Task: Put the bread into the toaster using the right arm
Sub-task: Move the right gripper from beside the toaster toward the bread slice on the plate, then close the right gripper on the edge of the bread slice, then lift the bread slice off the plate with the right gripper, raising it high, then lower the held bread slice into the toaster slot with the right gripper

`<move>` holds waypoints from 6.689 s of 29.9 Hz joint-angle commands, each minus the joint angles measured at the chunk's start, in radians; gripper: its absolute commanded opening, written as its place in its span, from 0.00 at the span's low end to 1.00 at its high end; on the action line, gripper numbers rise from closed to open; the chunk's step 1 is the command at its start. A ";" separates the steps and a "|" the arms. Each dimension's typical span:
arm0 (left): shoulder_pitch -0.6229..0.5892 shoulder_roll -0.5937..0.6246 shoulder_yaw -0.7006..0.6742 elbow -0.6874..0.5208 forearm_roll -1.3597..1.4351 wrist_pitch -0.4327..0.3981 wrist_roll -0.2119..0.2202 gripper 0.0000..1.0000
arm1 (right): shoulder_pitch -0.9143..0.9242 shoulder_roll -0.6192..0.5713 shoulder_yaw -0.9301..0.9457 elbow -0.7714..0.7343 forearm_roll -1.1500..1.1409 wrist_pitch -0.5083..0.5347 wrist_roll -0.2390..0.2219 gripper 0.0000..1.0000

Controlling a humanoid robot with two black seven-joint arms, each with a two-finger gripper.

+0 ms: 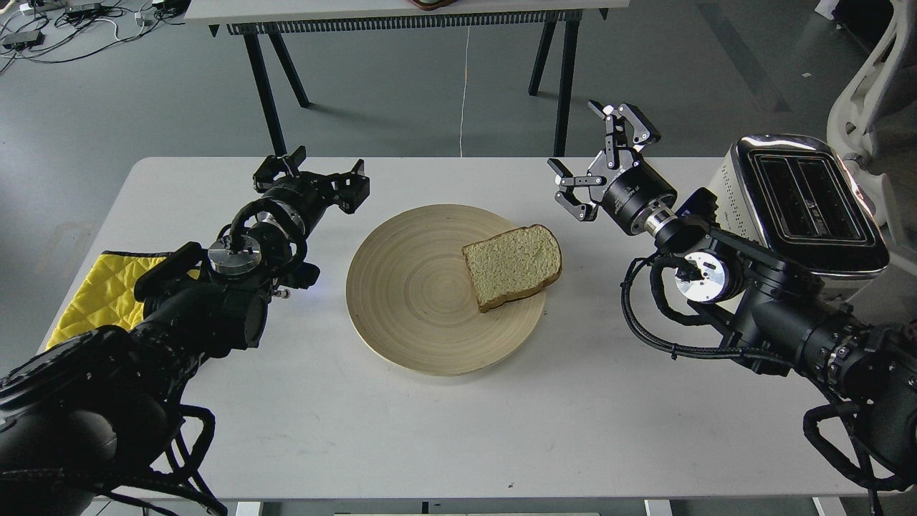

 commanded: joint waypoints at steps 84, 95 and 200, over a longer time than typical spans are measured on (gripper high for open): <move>-0.002 -0.002 0.000 0.000 0.000 0.000 -0.001 1.00 | 0.051 -0.035 -0.487 0.254 -0.463 -0.661 -0.089 0.68; -0.002 -0.002 0.000 0.000 0.000 0.000 -0.001 1.00 | 0.054 -0.035 -0.487 0.258 -0.466 -0.664 -0.089 0.49; 0.000 -0.002 0.000 0.000 0.000 0.000 -0.001 1.00 | 0.670 -1.104 -0.803 0.879 -0.976 -0.799 -0.294 0.12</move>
